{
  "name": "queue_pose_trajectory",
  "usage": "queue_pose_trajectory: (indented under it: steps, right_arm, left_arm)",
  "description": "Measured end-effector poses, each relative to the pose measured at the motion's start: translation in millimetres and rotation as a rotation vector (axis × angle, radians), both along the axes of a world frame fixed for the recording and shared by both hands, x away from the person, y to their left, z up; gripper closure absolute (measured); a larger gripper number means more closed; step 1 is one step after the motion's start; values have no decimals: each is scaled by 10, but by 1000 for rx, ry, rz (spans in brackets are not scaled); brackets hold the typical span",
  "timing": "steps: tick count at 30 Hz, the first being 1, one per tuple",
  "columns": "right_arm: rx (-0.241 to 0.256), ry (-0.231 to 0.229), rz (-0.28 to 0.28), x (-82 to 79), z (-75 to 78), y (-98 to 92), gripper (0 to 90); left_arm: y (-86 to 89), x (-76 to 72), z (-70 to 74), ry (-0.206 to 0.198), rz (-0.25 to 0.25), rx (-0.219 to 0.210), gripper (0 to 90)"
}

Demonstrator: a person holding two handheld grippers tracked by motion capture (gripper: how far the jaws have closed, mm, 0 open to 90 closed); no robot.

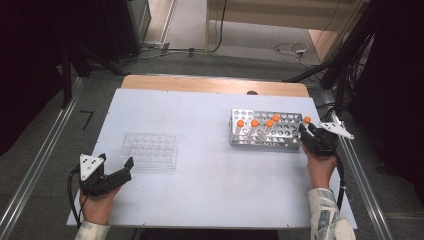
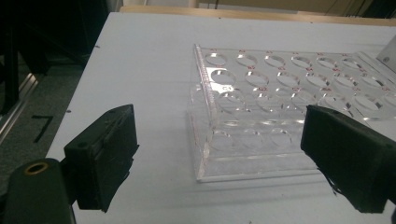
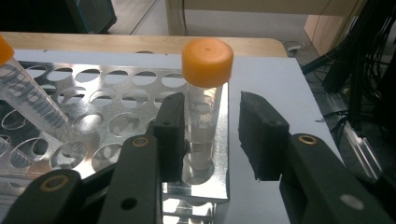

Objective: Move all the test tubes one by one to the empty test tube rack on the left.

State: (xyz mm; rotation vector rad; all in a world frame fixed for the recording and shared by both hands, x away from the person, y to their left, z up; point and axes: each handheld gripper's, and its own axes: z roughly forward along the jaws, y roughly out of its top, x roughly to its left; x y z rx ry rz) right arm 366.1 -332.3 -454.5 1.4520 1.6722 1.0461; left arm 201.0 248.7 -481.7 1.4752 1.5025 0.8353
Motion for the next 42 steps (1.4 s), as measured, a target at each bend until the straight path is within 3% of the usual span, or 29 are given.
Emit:
queue_pose_trajectory:
  steps: [9,13,24,33,42]
  right_arm:
    - [0,12,1,75,-28,27,698]
    - [-7,-7,4,65,-7,42,711]
    - [1,-63,5,-15,297,18,711]
    - [1,-125,19,-209,611,-9,715]
    - [15,-128,83,-473,643,35,716]
  left_arm:
    - [8,-7,5,-2,1,0,107]
    - [11,-7,3,-2,1,-1,107]
    - [11,-15,15,-3,18,7,107]
    - [-1,-29,28,-5,14,9,107]
    - [-54,-54,55,-15,0,21,107]
